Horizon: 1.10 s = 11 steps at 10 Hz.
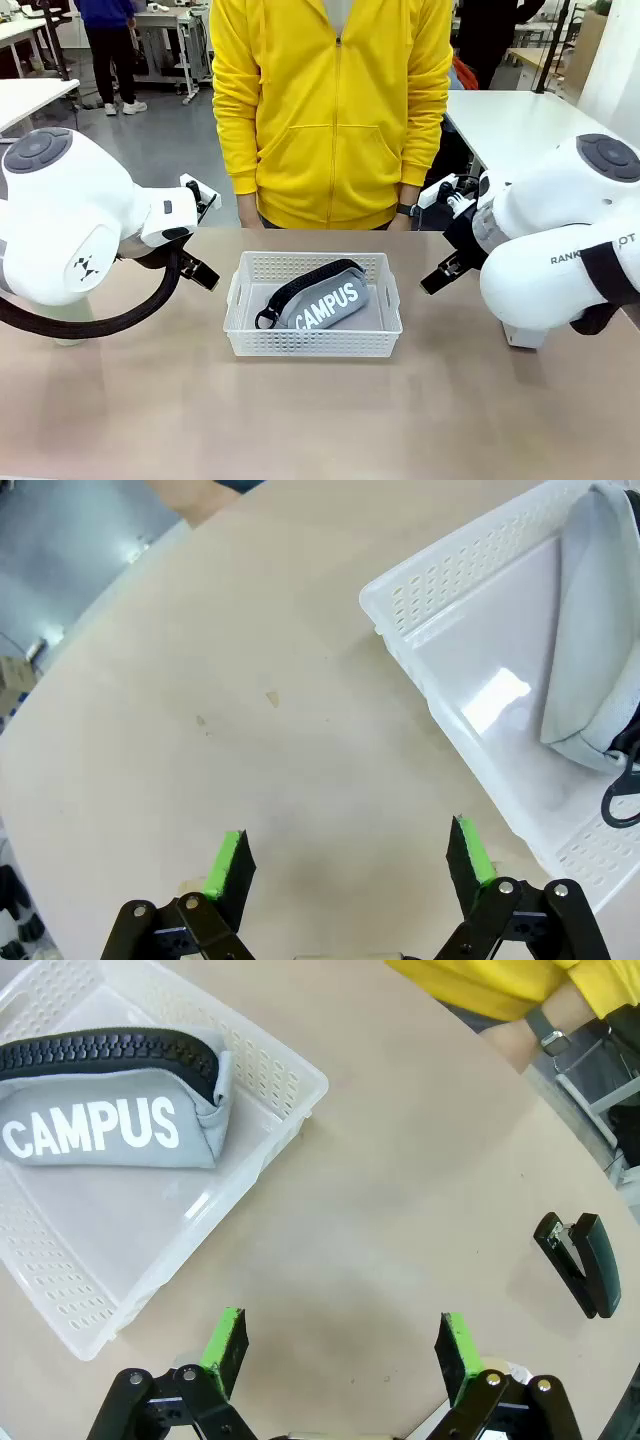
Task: Efficiently arrange items inside the basket to fit them all.
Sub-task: Pick up the Digital clock and place it inside the Organizing basket.
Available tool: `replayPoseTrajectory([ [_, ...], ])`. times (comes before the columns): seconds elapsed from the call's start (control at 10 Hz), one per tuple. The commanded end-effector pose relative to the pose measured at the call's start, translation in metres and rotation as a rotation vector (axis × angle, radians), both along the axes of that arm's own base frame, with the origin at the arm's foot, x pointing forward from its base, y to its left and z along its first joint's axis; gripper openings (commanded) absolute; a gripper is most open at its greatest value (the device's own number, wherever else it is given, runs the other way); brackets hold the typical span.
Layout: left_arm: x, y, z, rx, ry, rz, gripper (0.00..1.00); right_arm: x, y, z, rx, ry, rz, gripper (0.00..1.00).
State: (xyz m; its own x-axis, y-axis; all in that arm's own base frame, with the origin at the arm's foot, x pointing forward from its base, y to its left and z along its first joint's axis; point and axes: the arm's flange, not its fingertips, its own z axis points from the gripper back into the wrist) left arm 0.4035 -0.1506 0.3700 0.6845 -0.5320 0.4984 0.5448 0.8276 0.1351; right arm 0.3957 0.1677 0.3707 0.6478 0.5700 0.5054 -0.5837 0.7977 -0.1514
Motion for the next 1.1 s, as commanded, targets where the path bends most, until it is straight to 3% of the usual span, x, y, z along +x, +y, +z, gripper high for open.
replayPoseTrajectory([
  [0.0, 0.0000, 0.0000, 0.0001, 0.000, 0.000, 0.000, 1.00, 0.0000, 0.0000, 0.0000, 0.000, 0.000, 0.000, 1.00],
  [1.0, 0.0000, 0.0000, 0.0001, 0.000, 0.000, 0.000, 1.00, 0.0000, 0.0000, 0.0000, 0.000, 0.000, 0.000, 1.00],
])
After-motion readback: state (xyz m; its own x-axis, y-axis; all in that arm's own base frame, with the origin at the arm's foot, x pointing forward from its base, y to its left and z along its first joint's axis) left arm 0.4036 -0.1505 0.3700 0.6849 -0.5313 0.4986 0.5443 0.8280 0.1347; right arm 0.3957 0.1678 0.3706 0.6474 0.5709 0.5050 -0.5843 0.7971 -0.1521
